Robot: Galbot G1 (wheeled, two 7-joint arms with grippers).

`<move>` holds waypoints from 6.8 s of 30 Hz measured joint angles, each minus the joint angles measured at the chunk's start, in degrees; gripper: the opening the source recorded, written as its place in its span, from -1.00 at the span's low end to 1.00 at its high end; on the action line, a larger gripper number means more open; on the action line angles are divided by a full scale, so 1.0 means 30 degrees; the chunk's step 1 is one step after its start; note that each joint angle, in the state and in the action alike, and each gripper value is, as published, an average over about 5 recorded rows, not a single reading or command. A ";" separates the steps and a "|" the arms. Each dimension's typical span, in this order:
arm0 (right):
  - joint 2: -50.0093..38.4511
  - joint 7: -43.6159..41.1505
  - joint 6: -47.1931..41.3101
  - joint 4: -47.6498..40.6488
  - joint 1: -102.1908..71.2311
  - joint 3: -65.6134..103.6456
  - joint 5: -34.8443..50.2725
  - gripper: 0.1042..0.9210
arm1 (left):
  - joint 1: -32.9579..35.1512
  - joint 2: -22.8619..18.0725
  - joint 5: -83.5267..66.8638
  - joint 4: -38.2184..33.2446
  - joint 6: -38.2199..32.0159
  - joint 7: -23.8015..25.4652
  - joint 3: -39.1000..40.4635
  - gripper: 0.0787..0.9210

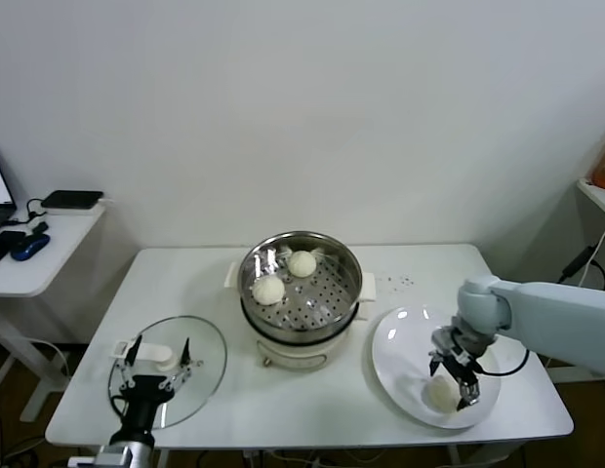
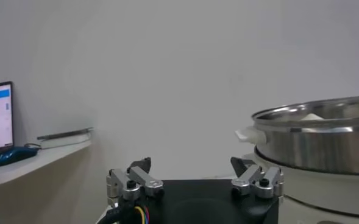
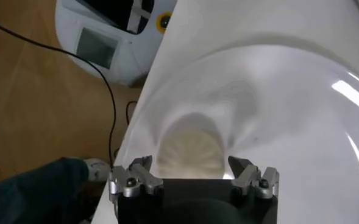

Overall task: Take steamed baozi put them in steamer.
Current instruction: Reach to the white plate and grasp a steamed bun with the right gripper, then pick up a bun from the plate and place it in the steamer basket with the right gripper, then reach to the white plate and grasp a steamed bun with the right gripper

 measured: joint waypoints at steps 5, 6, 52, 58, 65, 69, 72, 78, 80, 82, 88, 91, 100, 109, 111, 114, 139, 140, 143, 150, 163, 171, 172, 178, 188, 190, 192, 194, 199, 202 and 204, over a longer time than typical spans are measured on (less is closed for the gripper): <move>-0.0026 -0.0014 0.0001 -0.0047 -0.0082 0.0054 -0.0084 0.75 | -0.0041 -0.0003 -0.0003 0.0012 0.0012 0.0001 0.0053 0.77; -0.0035 -0.0016 0.0002 -0.0057 -0.0095 0.0059 -0.0097 0.73 | -0.0049 -0.0005 -0.0003 0.0013 0.0017 0.0002 0.0060 0.77; 0.0007 -0.2043 0.6137 0.4301 0.7160 0.1958 -0.2943 0.41 | -0.0112 0.0005 0.0527 -0.0242 0.0298 0.0046 0.0201 0.77; 0.1544 -0.2160 0.7293 0.4329 0.7740 0.2905 -0.4002 0.41 | -0.0017 -0.0003 0.0627 -0.0390 0.0362 0.0056 0.0187 0.77; 0.4016 -0.2178 0.8057 0.3647 0.7718 0.3853 -0.5118 0.41 | -0.0036 0.0239 0.0639 -0.0409 0.0570 0.0059 0.0067 0.77; 0.5638 -0.2168 0.8342 0.2995 0.7433 0.4296 -0.5624 0.41 | -0.0099 0.0300 0.0648 -0.0315 0.0652 0.0056 0.0050 0.77; 0.6876 -0.2159 0.8513 0.2450 0.7140 0.4536 -0.5949 0.41 | -0.0132 0.0304 0.0661 -0.0229 0.0680 0.0053 0.0043 0.77; 0.9070 -0.2158 0.8834 0.1380 0.6384 0.4762 -0.6561 0.41 | -0.0234 0.0363 0.0669 -0.0115 0.0760 0.0046 0.0008 0.77; 0.9650 -0.2163 0.8940 0.1065 0.6078 0.4788 -0.6775 0.41 | -0.0282 0.0386 0.0668 -0.0076 0.0797 0.0044 -0.0001 0.77; 1.0102 -0.2172 0.9014 0.0826 0.5772 0.4794 -0.6960 0.41 | -0.0321 0.0398 0.0668 -0.0033 0.0822 0.0042 -0.0004 0.77; 1.1001 -0.2193 0.9107 0.0370 0.4910 0.4778 -0.7373 0.41 | -0.0426 0.0404 0.0667 0.0140 0.0837 0.0041 0.0028 0.77; 1.1338 -0.2194 0.9116 0.0170 0.4507 0.4792 -0.7546 0.41 | -0.0473 0.0404 0.0668 0.0196 0.0855 0.0041 0.0055 0.77; 1.1696 -0.2193 0.9118 -0.0140 0.3529 0.4822 -0.7985 0.41 | -0.0603 0.0403 0.0716 0.0286 0.0955 0.0041 0.0133 0.77; 1.1821 -0.2191 0.9094 -0.0187 0.2903 0.4837 -0.8237 0.41 | -0.0706 0.0398 0.0776 0.0385 0.0987 0.0067 0.0243 0.77; 1.1889 -0.2189 0.9092 -0.0235 0.2839 0.4838 -0.8243 0.41 | -0.0732 0.0390 0.0806 0.0395 0.1001 0.0067 0.0271 0.77; 1.1954 -0.2188 0.9098 -0.0289 0.2758 0.4843 -0.8261 0.41 | -0.0790 0.0392 0.0844 0.0395 0.1049 0.0067 0.0303 0.77; 1.1600 -0.2242 0.9730 -0.0443 0.2743 0.5195 -0.8346 0.76 | -0.0973 0.0376 0.0964 0.0411 0.1196 0.0049 0.0413 0.77; 1.1561 -0.2272 0.9791 -0.0449 0.2809 0.5231 -0.8289 0.76 | -0.0982 0.0371 0.0973 0.0399 0.1207 0.0047 0.0425 0.77; 1.1393 -0.2378 0.9991 -0.0397 0.3112 0.5363 -0.8005 0.76 | -0.1003 0.0358 0.0988 0.0343 0.1247 0.0044 0.0466 0.77; 1.0491 -0.2609 1.0133 -0.0200 0.4345 0.5661 -0.6798 0.76 | -0.1035 0.0359 0.0992 0.0297 0.1276 0.0029 0.0525 0.77; 0.6008 -0.2575 0.6673 0.0223 0.8115 0.2870 -0.0215 0.76 | -0.0828 0.0804 0.0595 0.0066 0.1040 0.0158 0.0797 0.77; 0.2290 -0.2361 0.3843 0.0066 0.9083 0.0585 0.3417 0.76 | -0.0441 0.1324 0.0015 -0.0344 0.0764 0.0516 0.1137 0.77; 0.1844 -0.2297 0.3538 0.0071 0.9094 0.0349 0.3684 0.76 | -0.0384 0.1404 -0.0059 -0.0357 0.0711 0.0545 0.1172 0.77; -0.0633 -0.1897 0.2206 0.0141 0.8839 -0.0850 0.4412 0.76 | -0.0090 0.1876 -0.0502 -0.0274 0.0398 0.0672 0.1362 0.77; -0.3560 -0.1279 0.1280 -0.0381 0.6887 -0.0940 0.3314 0.76 | 0.0396 0.2413 -0.1085 -0.0108 -0.0048 0.0933 0.1656 0.77; -0.3833 -0.1153 0.1204 -0.0613 0.6104 -0.0505 0.2858 0.76 | 0.0506 0.2486 -0.1154 -0.0065 -0.0147 0.1026 0.1674 0.77; -0.4012 -0.1020 0.1119 -0.0874 0.5253 0.0005 0.2417 0.76 | 0.0613 0.2523 -0.1198 -0.0006 -0.0262 0.1102 0.1681 0.77; -0.4107 -0.0871 0.1019 -0.1162 0.4356 0.0573 0.2037 0.76 | 0.0724 0.2531 -0.1229 0.0052 -0.0378 0.1153 0.1679 0.77; -0.4027 -0.0499 0.0789 -0.1961 0.2183 0.1996 0.1316 0.76 | 0.1003 0.2535 -0.1305 0.0124 -0.0631 0.1216 0.1609 0.77; -0.3775 -0.0368 0.0685 -0.2420 0.1136 0.2603 0.1040 0.76 | 0.1071 0.2535 -0.1324 0.0174 -0.0681 0.1234 0.1531 0.77; -0.3553 -0.0278 0.0629 -0.2714 0.0549 0.2925 0.0900 0.76 | 0.1091 0.2517 -0.1325 0.0220 -0.0704 0.1244 0.1491 0.77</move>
